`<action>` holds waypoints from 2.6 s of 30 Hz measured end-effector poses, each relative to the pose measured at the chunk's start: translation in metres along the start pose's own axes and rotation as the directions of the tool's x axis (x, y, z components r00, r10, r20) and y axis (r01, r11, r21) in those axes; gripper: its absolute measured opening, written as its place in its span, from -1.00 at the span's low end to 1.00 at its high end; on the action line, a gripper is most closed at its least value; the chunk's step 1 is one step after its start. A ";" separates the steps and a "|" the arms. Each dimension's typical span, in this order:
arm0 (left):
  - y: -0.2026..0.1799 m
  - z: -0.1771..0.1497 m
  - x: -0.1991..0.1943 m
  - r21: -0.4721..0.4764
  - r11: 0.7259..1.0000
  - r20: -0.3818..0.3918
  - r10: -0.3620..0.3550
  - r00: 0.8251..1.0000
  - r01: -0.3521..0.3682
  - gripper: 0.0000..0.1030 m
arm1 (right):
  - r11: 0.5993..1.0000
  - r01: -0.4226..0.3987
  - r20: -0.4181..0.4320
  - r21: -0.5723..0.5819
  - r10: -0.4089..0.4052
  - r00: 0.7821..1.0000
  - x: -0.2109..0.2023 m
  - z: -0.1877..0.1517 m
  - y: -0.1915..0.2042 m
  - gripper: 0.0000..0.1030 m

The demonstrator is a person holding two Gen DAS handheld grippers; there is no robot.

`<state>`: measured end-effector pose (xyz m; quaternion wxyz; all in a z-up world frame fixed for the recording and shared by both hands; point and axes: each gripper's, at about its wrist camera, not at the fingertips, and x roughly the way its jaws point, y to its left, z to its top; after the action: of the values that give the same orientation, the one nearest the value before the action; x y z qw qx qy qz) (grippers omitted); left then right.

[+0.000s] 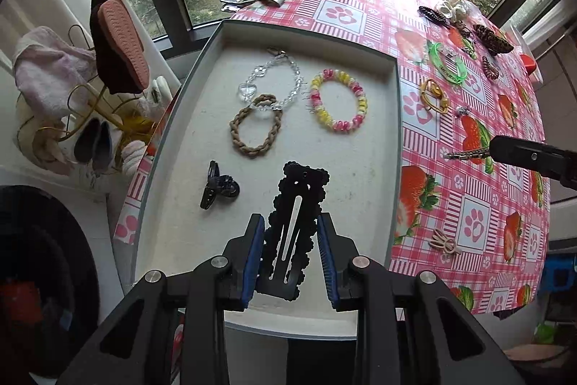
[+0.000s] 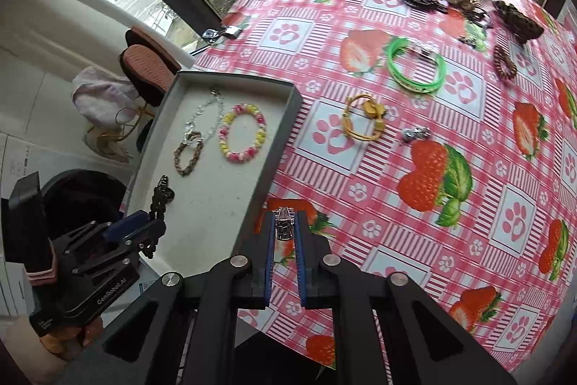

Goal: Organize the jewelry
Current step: 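Carry the black snap clip with the left tool over the tray while the right tool lifts the spiked clip, then open the left tool to drop the snap clip in the tray while the right tool releases the spiked clip, then move the left tool to the yellow ball hair tie while the right tool reaches the green bangle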

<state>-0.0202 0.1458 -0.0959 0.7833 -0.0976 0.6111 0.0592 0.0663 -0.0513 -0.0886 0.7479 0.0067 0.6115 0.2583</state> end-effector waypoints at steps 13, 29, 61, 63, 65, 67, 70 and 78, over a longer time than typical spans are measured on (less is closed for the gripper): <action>0.025 -0.020 0.039 -0.027 0.998 -0.072 0.057 0.996 -0.059 -0.29 | 0.987 -0.097 -0.138 -0.129 0.079 0.987 0.082 0.011 0.078 -0.78; 0.015 -0.018 0.057 0.072 0.983 -0.119 0.174 0.977 -0.167 -0.10 | 0.998 -0.008 -0.165 -0.063 -0.003 0.986 0.125 0.036 0.062 -0.50; -0.028 0.010 0.009 0.198 0.967 -0.046 0.173 0.984 -0.160 1.00 | 0.984 -0.027 0.067 0.176 0.015 0.998 0.017 0.004 -0.018 0.69; -0.035 0.012 0.006 0.214 0.965 -0.036 0.163 0.986 -0.152 1.00 | 0.981 -0.017 0.068 0.191 0.004 0.998 0.011 -0.005 -0.028 0.69; -0.041 0.014 0.002 0.224 0.965 -0.026 0.148 0.989 -0.139 1.00 | 0.977 -0.005 0.036 0.213 -0.003 0.999 0.010 -0.015 -0.039 0.69; -0.048 0.015 0.000 0.233 0.963 -0.017 0.140 0.990 -0.133 1.00 | 0.969 0.023 0.002 0.247 -0.024 1.000 0.009 -0.027 -0.052 0.69; -0.055 0.018 0.001 0.251 0.961 -0.011 0.125 0.992 -0.118 1.00 | 0.948 0.080 -0.022 0.309 -0.077 0.997 0.004 -0.045 -0.076 0.69; -0.073 0.027 0.007 0.265 0.962 -0.034 0.086 0.996 -0.074 1.00 | 0.893 0.156 -0.039 0.423 -0.155 0.987 -0.008 -0.064 -0.124 0.69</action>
<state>0.0223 0.0804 -0.0910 0.7724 0.0306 0.6343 0.0068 0.0532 -0.1812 -0.1376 0.7454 0.1199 0.6531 0.0584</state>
